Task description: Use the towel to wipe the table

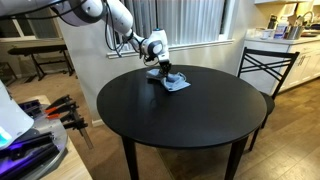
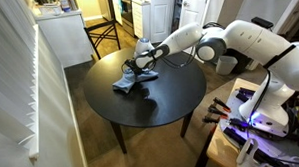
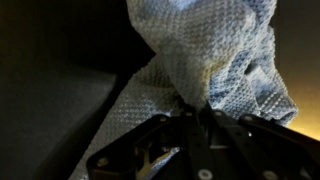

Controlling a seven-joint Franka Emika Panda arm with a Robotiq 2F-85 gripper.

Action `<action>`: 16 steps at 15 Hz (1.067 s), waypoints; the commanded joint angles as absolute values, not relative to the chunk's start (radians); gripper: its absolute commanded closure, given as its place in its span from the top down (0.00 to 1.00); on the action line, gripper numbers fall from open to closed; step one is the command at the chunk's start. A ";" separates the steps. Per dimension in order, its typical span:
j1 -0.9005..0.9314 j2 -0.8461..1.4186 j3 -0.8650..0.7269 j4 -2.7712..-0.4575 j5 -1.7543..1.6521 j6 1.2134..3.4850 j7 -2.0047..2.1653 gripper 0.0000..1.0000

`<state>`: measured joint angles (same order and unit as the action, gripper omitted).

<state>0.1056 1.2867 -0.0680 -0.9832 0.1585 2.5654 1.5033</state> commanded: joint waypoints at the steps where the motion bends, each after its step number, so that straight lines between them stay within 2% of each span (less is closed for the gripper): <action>1: 0.078 1.332 -0.176 -0.933 0.137 2.594 1.577 0.03; 5: 0.053 1.303 -0.322 -0.981 0.141 2.571 1.679 0.02; 10: 0.030 1.250 -0.473 -1.092 0.148 2.437 1.766 0.02; 16: 0.072 1.195 -0.494 -1.232 0.141 2.174 1.717 0.02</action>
